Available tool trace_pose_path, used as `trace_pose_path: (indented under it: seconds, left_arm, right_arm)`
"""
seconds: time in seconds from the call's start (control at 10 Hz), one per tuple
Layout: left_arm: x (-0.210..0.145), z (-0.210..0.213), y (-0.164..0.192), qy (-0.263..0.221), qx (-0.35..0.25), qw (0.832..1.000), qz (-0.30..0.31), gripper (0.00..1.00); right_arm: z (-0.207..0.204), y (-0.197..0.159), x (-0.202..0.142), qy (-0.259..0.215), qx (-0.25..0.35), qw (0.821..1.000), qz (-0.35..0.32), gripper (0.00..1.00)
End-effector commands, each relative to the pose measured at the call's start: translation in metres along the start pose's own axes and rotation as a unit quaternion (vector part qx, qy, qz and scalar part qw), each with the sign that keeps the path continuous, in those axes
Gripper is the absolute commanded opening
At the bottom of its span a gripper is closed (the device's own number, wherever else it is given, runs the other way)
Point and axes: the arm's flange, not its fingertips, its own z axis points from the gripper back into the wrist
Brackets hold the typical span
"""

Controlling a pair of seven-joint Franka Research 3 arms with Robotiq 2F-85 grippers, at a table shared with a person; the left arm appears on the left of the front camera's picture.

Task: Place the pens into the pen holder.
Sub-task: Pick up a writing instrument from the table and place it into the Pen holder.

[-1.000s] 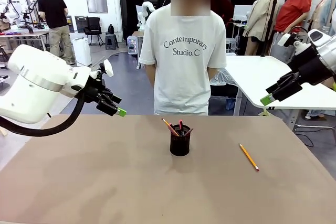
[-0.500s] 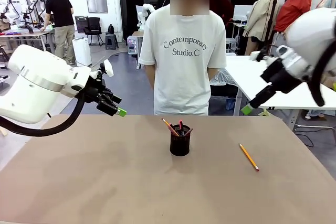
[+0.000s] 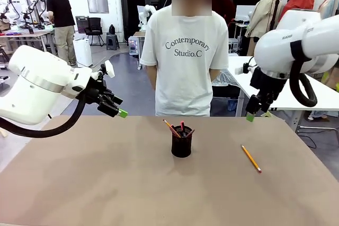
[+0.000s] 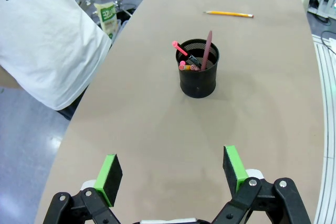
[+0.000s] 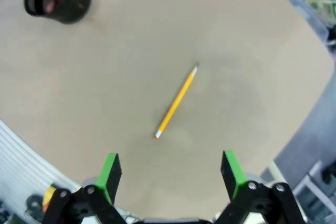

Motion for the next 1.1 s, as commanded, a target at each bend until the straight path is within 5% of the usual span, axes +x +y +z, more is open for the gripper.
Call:
trace_pose_path:
  seconds: [0.0, 0.4, 0.9, 1.0]
  left_arm:
    - [0.000, 0.002, 0.000, 0.002, 0.004, 1.000, 0.003, 1.00]
    - [0.000, 0.002, 0.000, 0.002, 0.004, 1.000, 0.003, 1.00]
    - [0.000, 0.002, 0.000, 0.002, 0.004, 1.000, 0.003, 1.00]
    - [0.000, 0.002, 0.000, 0.002, 0.004, 1.000, 0.003, 1.00]
  right_arm:
    - [-0.009, 0.002, 0.013, 0.040, -0.002, 0.999, -0.008, 1.00]
    - [-0.046, 0.010, 0.010, 0.044, -0.006, 0.999, -0.007, 1.00]
    - [-0.044, 0.007, 0.009, 0.043, 0.008, 0.999, -0.010, 1.00]
    - [-0.048, 0.003, 0.009, 0.035, -0.005, 0.997, -0.072, 1.00]
